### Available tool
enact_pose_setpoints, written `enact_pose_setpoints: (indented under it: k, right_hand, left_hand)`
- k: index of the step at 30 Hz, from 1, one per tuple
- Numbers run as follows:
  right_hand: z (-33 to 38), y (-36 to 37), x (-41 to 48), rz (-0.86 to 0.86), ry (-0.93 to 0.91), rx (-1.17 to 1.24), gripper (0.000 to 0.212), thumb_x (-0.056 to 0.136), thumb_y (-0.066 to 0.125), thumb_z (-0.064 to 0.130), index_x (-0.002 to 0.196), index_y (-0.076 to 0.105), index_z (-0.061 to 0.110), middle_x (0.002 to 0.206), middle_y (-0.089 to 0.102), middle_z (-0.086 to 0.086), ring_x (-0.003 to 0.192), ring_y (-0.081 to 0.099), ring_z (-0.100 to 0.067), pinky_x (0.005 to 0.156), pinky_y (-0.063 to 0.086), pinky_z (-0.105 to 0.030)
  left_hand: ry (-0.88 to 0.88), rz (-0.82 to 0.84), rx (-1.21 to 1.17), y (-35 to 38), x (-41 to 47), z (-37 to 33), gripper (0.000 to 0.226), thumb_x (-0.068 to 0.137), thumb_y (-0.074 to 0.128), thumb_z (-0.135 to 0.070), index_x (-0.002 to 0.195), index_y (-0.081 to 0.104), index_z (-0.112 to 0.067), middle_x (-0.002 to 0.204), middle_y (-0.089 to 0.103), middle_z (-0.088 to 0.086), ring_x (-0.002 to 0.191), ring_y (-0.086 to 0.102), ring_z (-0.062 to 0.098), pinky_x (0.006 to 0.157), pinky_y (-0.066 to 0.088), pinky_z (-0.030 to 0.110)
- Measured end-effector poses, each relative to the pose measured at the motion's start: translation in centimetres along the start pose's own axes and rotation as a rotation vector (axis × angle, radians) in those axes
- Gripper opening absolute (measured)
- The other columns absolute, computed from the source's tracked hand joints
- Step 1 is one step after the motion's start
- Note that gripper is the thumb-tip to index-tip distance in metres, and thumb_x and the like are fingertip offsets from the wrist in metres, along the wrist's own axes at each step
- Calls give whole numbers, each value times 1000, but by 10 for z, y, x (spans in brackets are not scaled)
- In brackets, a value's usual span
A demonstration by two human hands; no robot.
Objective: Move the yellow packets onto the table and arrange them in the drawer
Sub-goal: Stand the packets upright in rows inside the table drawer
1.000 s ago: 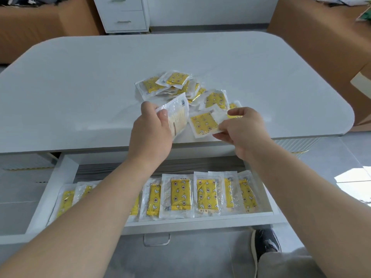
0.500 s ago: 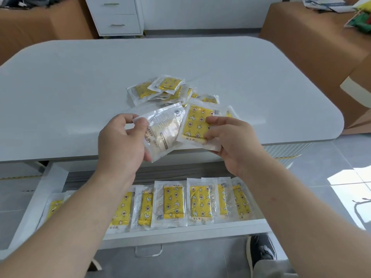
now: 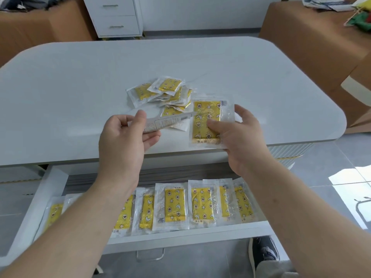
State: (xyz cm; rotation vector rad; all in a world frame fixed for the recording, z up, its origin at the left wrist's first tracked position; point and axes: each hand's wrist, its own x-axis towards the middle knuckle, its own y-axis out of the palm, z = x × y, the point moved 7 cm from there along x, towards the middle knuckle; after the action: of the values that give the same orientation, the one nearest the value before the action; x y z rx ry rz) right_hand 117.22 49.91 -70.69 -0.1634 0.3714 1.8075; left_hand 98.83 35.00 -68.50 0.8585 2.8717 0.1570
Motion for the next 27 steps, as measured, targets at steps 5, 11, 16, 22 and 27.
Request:
enact_pose_setpoints:
  k: [5,11,16,22,27]
  right_hand:
    - [-4,-4,2,19,35,-65,19,87,76,4,98,73,18,84,80,3,76,78,-17,73,63,-35]
    - [-7,-8,6,35,49,-68,30,82,77,-1,102,69,21,93,79,1,87,77,-24,80,63,-44]
    - [-11,-6,6,60,93,-98,37,83,75,-6,106,63,21,98,77,-2,90,76,-28,83,61,-51]
    - [-11,-8,3,79,105,-89,26,88,76,5,107,67,21,96,79,-1,83,78,-24,79,63,-52]
    - [-6,-12,2,73,41,-213,21,87,77,6,92,67,24,87,80,2,79,78,-20,79,63,-51]
  left_hand:
    - [72,1,80,0,-1,-2,33,88,75,-39,90,56,-12,93,74,13,79,75,26,83,61,48]
    - [230,-2,346,1,-6,-5,35,76,84,-7,88,56,-24,85,72,-5,88,69,5,83,61,37]
    - [280,-13,513,6,-8,-6,39,75,87,-11,95,57,-27,100,61,-17,97,58,-5,89,53,28]
    - [220,-2,485,9,-9,-1,59,71,90,-13,113,51,-29,110,57,-20,99,59,-5,85,52,22]
    - [179,70,470,15,-10,3,53,72,89,-10,108,59,-33,101,70,-12,85,70,3,71,58,26]
